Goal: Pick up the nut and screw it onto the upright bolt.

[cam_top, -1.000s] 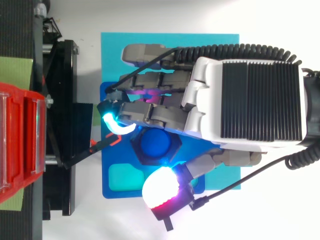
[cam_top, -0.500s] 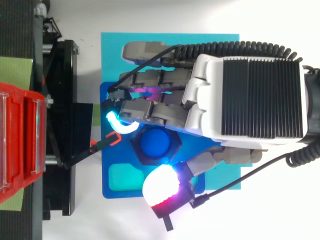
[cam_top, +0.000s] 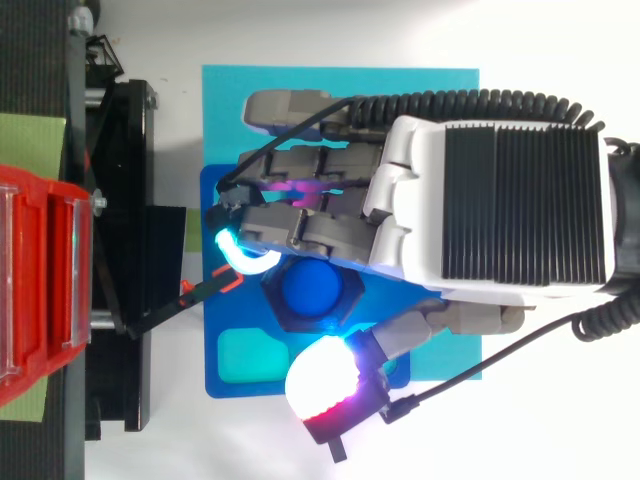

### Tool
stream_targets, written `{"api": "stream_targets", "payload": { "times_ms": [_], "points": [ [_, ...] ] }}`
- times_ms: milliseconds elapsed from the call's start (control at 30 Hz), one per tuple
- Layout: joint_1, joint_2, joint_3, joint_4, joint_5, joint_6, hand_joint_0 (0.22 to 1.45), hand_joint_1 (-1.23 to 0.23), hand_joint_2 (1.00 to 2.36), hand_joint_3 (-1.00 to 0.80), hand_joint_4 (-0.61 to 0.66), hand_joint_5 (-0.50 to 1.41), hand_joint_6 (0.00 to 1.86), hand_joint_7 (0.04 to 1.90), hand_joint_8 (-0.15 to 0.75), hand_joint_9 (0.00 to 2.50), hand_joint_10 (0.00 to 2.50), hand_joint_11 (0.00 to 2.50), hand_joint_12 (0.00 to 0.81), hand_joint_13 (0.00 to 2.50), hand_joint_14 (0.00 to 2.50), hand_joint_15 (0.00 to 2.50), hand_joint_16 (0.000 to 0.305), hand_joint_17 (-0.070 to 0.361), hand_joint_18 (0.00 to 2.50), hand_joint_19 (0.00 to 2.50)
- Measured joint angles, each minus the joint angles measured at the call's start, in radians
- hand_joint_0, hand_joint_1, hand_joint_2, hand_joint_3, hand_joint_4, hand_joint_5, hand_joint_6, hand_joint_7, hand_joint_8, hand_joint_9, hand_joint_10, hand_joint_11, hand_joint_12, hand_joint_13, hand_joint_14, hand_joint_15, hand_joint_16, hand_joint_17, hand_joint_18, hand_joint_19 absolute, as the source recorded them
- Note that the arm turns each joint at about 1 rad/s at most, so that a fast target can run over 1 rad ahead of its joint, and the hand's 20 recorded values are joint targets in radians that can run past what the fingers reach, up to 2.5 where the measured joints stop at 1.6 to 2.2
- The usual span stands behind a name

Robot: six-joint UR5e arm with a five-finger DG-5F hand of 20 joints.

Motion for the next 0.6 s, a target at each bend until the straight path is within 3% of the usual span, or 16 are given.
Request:
{"api": "stream_targets", "payload": {
  "times_ms": [333,600],
  "points": [
    [-0.003,0.000,0.000,-0.008,-0.001,0.008,0.53,-0.24,1.00,-0.50,0.22,0.01,0.50,1.23,0.248,0.95,0.00,0.00,0.242,0.62,0.00,0.00,0.022,0.050,0.18,0.00],
    [-0.018,0.000,0.000,-0.038,-0.009,0.017,0.53,-0.25,1.00,-0.50,0.18,0.04,0.50,1.33,0.257,1.03,0.00,0.00,0.230,0.67,0.00,0.00,0.021,0.047,0.23,0.00]
  ]
}}
